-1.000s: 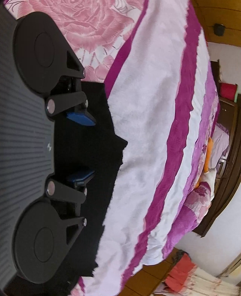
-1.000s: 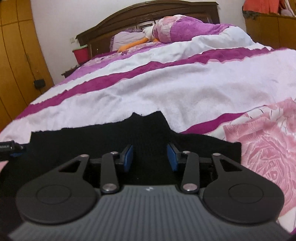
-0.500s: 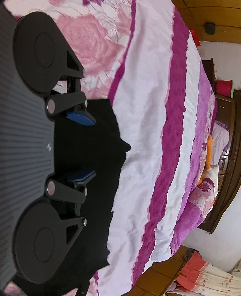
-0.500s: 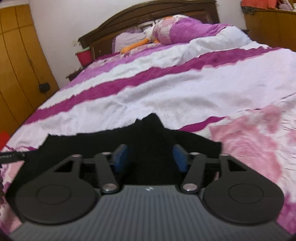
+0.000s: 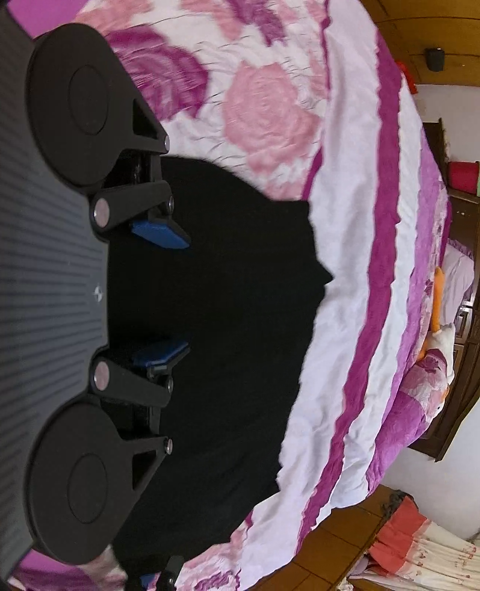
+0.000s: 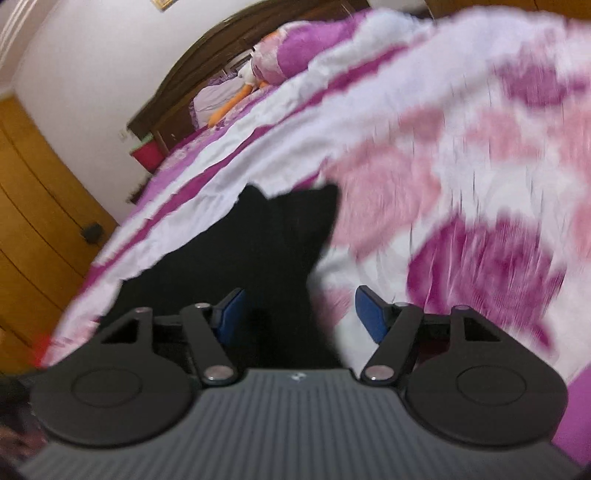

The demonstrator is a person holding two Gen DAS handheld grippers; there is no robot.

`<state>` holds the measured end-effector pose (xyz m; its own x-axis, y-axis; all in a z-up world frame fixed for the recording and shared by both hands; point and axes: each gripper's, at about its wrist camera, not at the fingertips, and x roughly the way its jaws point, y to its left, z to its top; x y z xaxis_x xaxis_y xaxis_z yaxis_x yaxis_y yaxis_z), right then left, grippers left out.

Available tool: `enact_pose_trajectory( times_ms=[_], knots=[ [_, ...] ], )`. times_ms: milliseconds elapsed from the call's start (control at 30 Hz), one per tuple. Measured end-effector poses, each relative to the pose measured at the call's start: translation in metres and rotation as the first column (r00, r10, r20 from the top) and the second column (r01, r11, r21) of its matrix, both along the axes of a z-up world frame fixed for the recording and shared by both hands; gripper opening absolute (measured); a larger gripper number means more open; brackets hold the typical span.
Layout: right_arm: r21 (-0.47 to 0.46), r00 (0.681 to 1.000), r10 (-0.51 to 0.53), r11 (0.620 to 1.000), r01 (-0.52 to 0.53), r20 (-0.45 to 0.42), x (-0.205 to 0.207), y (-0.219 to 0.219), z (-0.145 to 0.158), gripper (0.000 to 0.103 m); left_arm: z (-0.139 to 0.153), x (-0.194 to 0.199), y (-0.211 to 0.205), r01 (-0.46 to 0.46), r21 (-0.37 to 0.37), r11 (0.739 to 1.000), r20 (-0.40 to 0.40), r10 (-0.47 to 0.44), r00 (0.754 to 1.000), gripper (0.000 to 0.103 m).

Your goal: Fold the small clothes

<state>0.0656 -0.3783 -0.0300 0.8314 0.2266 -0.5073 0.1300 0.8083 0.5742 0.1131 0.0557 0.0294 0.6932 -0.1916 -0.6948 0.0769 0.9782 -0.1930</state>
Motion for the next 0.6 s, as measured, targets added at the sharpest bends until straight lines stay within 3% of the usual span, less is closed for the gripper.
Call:
enact_pose_trajectory(
  times_ms=[200,400,533,567,600],
  knots=[
    [0.062,0.999,0.021,0.998,-0.023,0.026,-0.005,0.015,-0.006,0.068,-0.009,-0.002,-0.009,0.002,0.032,0.999,-0.015,-0.002,1.000,0.066],
    [0.113,0.998,-0.037,0.993,0.032,0.047,-0.002,0.021,-0.019,0.068,-0.015,0.000,-0.015,-0.010,0.053,0.999,-0.013,0.011,1.000,0.069],
    [0.110,0.998,-0.030,0.994,0.023,0.063,0.007,0.023,-0.024,0.068,-0.015,0.000,-0.017,-0.009,0.069,0.998,-0.010,0.010,1.000,0.070],
    [0.117,0.997,-0.033,0.993,0.025,0.065,0.009,0.023,-0.024,0.065,-0.015,0.001,-0.017,-0.010,0.066,0.998,-0.010,0.011,1.000,0.071],
    [0.135,0.997,-0.028,0.991,0.019,0.065,0.012,0.023,-0.025,0.046,-0.015,0.001,-0.017,-0.011,0.064,0.998,-0.011,0.012,1.000,0.071]
  ],
)
